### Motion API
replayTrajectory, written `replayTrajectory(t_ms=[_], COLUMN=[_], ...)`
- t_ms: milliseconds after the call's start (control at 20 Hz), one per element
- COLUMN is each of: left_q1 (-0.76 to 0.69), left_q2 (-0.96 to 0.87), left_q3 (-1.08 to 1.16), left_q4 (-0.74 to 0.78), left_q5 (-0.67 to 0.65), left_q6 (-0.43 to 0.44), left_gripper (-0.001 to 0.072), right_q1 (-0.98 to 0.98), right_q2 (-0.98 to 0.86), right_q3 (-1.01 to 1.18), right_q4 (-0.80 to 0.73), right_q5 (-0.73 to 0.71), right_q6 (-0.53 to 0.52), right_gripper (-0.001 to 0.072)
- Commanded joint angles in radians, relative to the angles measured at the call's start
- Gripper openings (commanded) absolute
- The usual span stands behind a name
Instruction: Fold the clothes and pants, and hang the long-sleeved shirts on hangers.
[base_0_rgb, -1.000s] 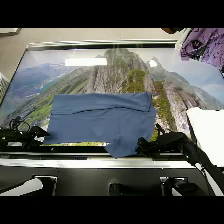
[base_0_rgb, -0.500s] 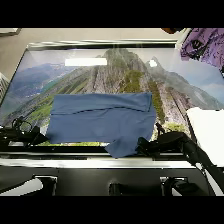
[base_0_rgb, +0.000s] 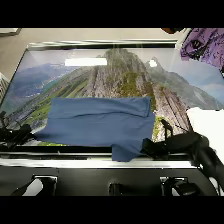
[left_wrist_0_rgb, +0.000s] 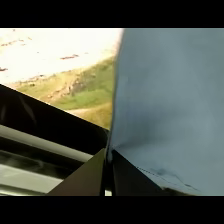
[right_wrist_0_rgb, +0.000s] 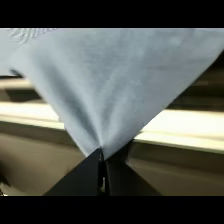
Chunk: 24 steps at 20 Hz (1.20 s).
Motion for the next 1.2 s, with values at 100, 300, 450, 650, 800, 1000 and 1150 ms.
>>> replayTrajectory(t_ms=[100,300,450,650,800,1000,1150], left_q1=[-0.242,-0.275,-0.279,-0.279,-0.280,-0.294,-0.317], left_q2=[0.076,0.019,-0.102,-0.291,-0.424,-0.572,-0.654], left_q3=[0.019,0.097,0.203,0.361,0.484,0.603,0.661], left_q4=[0.157,0.163,0.164,0.160,0.153,0.129,0.111], left_q5=[0.018,0.157,0.195,0.238,0.243,0.235,0.235], left_q6=[-0.016,-0.034,0.020,0.036,0.049,0.106,0.140], left_gripper=[0.0013,0.0012,0.0011,0.0012,0.0012,0.0012,0.0012], right_q1=[0.001,0.001,0.000,0.000,0.000,0.001,0.001], right_q2=[0.209,-0.004,-0.241,-0.480,-0.610,-0.744,-0.820], right_q3=[0.042,0.175,0.338,0.545,0.640,0.728,0.787], right_q4=[-0.135,-0.145,-0.176,-0.287,-0.295,-0.299,-0.315], right_q5=[-0.133,0.005,0.051,0.098,0.138,0.182,0.187], right_q6=[0.134,0.027,-0.050,-0.058,-0.068,-0.074,-0.076], right_gripper=[0.0024,0.0024,0.0024,0.0024,0.0024,0.0024,0.0025])
